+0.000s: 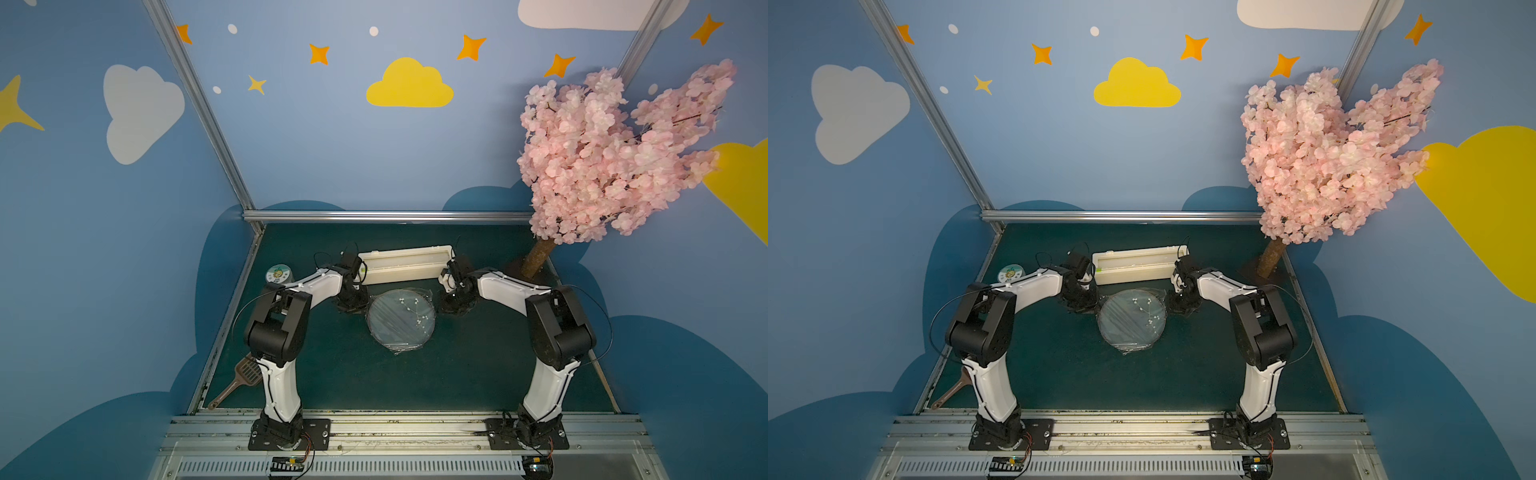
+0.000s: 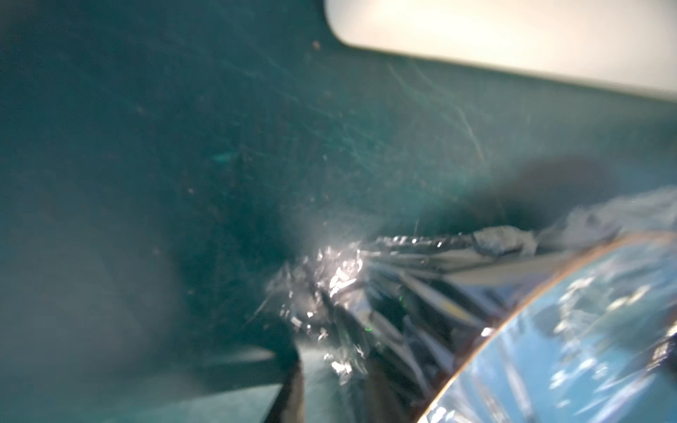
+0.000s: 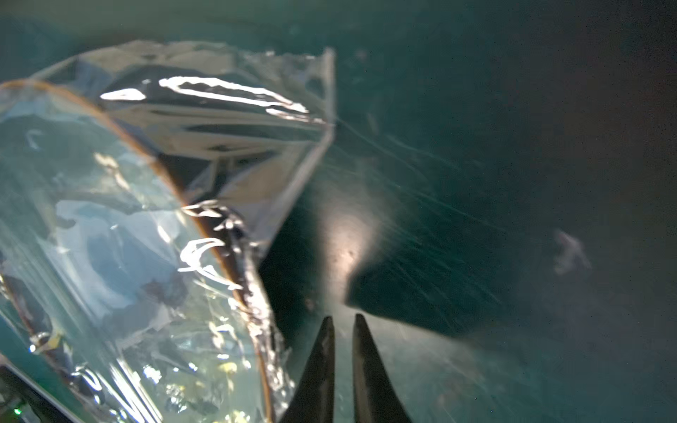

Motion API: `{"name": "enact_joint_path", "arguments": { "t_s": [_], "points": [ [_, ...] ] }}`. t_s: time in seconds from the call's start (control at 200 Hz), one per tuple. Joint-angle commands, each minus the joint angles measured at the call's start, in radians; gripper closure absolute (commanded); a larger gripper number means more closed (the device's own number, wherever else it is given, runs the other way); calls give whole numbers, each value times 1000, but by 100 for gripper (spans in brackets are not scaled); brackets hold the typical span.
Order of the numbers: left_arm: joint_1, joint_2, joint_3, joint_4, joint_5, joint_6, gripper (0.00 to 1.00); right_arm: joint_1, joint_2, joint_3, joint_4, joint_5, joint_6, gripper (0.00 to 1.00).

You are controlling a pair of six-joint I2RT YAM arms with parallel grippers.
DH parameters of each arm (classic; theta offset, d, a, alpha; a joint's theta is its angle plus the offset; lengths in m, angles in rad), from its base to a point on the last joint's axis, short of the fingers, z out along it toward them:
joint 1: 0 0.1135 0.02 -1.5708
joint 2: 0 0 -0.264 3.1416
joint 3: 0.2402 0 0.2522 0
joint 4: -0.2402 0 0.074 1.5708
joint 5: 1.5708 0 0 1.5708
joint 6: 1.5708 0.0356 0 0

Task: Wrap the plate with plastic wrap
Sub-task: Cover the plate with plastic wrap, then pick up the plate at the center of the board.

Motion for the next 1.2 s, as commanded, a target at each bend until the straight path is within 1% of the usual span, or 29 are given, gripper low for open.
{"name": "enact_joint_path", "arguments": {
  "t_s": [0.0,0.07,0.155,0.21,0.275,0.3,0.36,0.42,0.576,0.671,0.786,0.936,1.021,1.191],
  "points": [
    [11,-71,37,-100,-81,24,53,-29,-106,-31,-72,54,-2,77],
    [13,-103,50,-127,-101,27,49,-18,-144,-38,-64,17,-17,71],
    [14,-144,49,-133,-87,27,48,13,-180,-49,-16,-63,-46,65],
    [12,-172,32,-105,-31,31,48,38,-192,-48,20,-100,-63,64],
    [10,-208,-11,-28,55,23,48,59,-183,-39,50,-132,-70,62],
    [10,-219,-33,10,118,16,48,63,-171,-32,53,-141,-67,62],
    [10,-229,-78,89,187,-4,48,64,-134,-7,32,-133,-46,62],
    [10,-215,-92,118,223,-11,48,65,-102,9,8,-123,-38,62],
    [10,-145,-68,125,237,3,49,80,-95,-42,11,-93,-6,62],
    [10,-111,-53,133,237,7,50,97,-108,-91,49,-76,14,62],
    [10,-72,-50,155,253,-2,51,106,-106,-132,123,-143,71,62],
    [2,-29,-69,198,295,-31,53,114,-73,-147,186,-186,156,62],
    [-12,-21,-96,240,309,-53,53,115,-54,-174,277,-243,222,62],
    [-42,-5,-129,292,329,-95,54,116,-21,-259,531,-342,391,62]
  ]
}}
